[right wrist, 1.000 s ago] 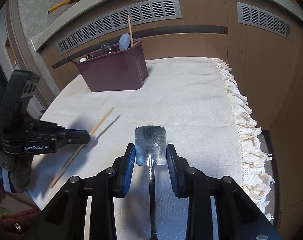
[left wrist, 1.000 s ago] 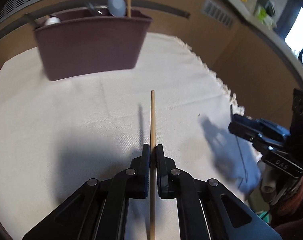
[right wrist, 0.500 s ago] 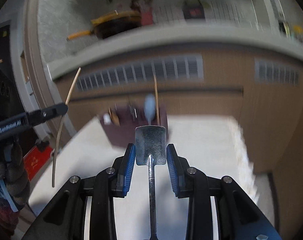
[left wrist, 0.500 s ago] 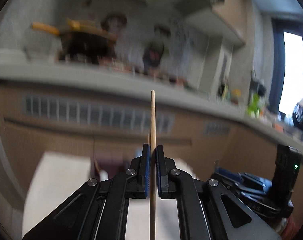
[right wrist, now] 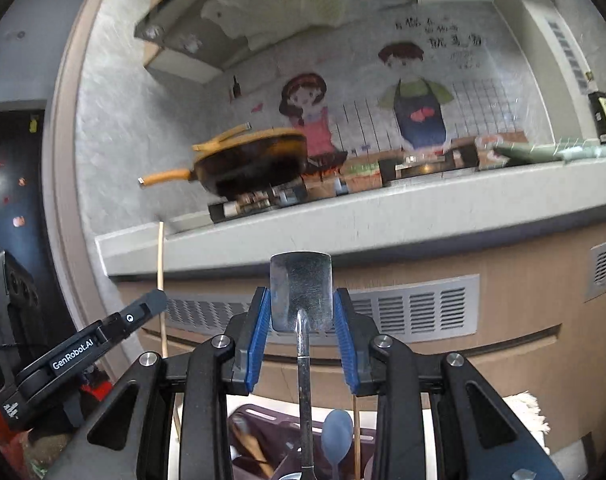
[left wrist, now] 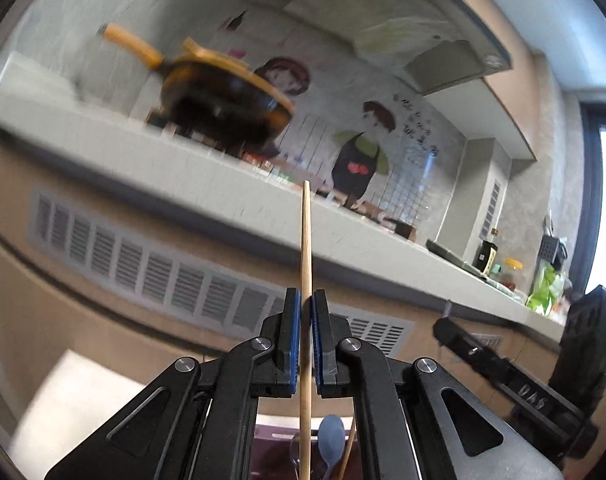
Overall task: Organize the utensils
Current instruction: 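Lower the shovel spoon into the holder while the left gripper drops the chopstick in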
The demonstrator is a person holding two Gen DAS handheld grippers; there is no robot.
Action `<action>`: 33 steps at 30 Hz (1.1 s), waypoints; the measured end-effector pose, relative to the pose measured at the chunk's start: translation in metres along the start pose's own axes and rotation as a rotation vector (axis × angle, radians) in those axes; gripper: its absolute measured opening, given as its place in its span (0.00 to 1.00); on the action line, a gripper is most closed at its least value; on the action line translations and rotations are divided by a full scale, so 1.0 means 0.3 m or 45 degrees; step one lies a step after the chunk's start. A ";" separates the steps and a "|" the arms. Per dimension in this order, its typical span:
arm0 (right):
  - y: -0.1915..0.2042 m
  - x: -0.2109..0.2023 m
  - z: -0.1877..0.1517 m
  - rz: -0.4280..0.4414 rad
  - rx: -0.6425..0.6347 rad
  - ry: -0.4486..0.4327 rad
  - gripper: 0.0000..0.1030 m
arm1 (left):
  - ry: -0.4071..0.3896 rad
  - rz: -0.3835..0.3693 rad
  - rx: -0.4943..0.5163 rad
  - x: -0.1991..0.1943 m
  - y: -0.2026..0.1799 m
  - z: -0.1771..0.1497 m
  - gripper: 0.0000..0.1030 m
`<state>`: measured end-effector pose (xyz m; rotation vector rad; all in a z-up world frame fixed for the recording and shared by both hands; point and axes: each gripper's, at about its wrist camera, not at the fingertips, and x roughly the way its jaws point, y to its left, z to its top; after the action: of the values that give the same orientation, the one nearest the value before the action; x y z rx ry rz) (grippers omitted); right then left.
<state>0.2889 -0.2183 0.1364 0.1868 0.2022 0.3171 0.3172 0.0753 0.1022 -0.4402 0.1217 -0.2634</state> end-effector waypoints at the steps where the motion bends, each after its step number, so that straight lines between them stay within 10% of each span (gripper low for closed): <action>1: -0.006 0.018 -0.008 -0.005 0.000 0.011 0.28 | 0.005 0.003 -0.016 0.019 0.016 -0.017 0.06; 20: -0.090 0.184 -0.251 -0.117 -0.003 0.022 0.29 | 0.038 0.115 0.113 0.131 0.034 -0.220 0.07; 26: -0.108 0.115 -0.313 -0.068 0.011 0.172 0.30 | 0.273 0.145 0.073 0.046 0.026 -0.248 0.42; 33: -0.097 -0.041 -0.365 -0.079 0.072 0.337 0.32 | 0.343 0.361 0.245 -0.181 -0.050 -0.295 0.44</action>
<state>0.2612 -0.2331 0.0267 0.1936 0.4782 0.2740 0.2465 0.0415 0.0326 -0.1905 0.4151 -0.0529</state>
